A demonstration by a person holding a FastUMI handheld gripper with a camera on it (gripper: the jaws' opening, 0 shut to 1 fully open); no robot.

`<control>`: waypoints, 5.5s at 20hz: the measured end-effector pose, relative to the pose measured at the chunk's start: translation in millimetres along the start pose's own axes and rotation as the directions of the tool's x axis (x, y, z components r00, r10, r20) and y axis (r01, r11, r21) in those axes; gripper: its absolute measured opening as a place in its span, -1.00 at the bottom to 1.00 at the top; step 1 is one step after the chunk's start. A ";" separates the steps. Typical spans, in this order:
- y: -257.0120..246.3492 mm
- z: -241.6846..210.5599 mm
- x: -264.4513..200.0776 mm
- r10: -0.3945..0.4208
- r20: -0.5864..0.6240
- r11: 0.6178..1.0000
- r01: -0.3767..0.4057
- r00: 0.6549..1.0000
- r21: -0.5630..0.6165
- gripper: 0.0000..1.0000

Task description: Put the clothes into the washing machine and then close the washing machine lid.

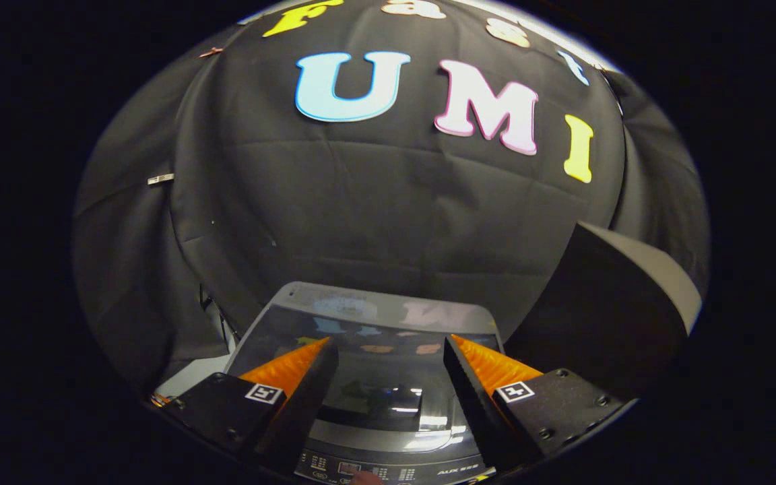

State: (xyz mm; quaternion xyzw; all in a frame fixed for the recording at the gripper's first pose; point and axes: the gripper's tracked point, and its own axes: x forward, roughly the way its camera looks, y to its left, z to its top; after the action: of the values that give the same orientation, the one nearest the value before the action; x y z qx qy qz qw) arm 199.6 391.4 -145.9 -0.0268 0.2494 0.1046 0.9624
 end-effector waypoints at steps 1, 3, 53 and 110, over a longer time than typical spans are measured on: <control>0.8 7.3 -8.2 0.000 0.030 1.000 0.000 1.000 -0.016 0.97; -1.1 22.7 -24.3 0.001 0.079 0.998 0.004 0.997 -0.067 0.96; -281.0 106.0 -236.9 -0.164 0.398 0.986 0.132 0.903 0.105 0.94; -265.4 110.9 -245.9 -0.113 0.435 0.993 0.084 0.893 0.086 0.94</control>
State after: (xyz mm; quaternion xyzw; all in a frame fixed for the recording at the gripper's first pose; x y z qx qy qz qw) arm 99.3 97.4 70.2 0.0162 0.0276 0.0509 0.9982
